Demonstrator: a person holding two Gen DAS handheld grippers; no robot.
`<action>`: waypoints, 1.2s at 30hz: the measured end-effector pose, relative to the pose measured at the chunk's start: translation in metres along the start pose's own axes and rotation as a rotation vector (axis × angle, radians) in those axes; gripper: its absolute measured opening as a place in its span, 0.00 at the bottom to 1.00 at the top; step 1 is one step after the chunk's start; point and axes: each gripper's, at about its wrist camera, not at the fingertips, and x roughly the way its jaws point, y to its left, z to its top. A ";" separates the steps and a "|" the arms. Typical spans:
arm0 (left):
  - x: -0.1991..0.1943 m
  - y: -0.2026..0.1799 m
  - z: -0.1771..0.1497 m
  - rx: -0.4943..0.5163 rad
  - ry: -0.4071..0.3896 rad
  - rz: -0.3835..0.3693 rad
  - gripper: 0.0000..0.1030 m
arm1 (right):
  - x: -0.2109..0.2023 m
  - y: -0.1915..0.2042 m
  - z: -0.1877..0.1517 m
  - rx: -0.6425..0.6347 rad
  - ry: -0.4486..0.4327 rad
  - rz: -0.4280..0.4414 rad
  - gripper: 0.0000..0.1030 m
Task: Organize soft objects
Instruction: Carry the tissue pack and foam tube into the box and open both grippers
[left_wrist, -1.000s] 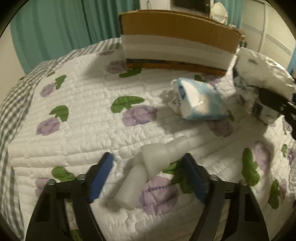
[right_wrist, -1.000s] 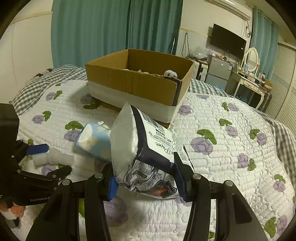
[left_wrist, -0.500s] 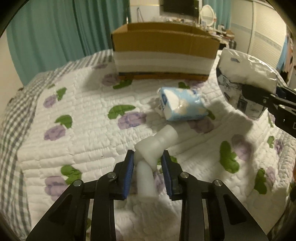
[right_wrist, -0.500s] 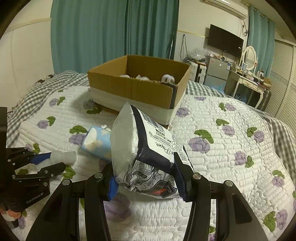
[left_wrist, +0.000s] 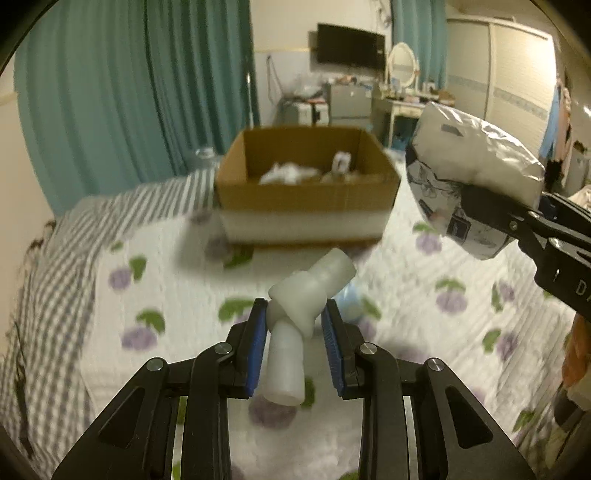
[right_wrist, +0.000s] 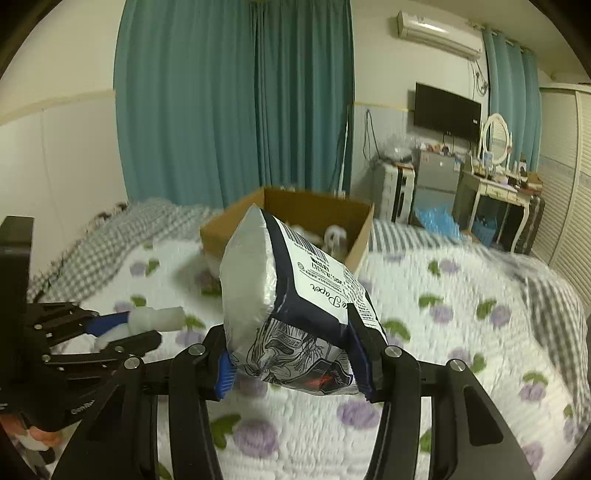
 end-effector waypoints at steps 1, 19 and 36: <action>0.000 0.000 0.007 0.002 -0.008 -0.003 0.28 | 0.000 -0.003 0.007 -0.003 -0.012 0.004 0.49; 0.088 0.018 0.155 0.010 -0.063 0.031 0.29 | 0.149 -0.024 0.102 -0.078 0.004 -0.011 0.49; 0.141 0.034 0.145 0.010 -0.030 0.053 0.54 | 0.168 -0.026 0.095 0.002 -0.006 0.045 0.88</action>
